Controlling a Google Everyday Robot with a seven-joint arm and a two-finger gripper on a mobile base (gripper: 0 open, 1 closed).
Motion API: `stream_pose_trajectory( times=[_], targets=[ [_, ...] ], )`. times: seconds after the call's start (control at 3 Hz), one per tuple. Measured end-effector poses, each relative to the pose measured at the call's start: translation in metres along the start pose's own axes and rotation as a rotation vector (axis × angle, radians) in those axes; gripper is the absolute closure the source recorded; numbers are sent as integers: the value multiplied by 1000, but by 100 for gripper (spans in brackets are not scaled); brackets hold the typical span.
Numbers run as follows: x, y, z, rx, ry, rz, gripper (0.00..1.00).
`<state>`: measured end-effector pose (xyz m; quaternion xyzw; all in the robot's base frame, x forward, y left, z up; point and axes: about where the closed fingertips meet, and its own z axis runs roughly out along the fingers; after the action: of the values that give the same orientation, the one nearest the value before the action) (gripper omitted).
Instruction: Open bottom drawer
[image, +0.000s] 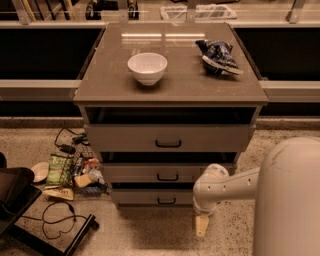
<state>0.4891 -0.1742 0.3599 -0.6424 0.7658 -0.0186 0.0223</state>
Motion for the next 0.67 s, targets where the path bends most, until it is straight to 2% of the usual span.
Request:
stream_pose_trajectory(
  times=[0.33, 0.67],
  targets=[
    [-9, -6, 42, -22, 6, -7, 0],
    [-9, -10, 78, -21, -20, -8, 0]
  ],
)
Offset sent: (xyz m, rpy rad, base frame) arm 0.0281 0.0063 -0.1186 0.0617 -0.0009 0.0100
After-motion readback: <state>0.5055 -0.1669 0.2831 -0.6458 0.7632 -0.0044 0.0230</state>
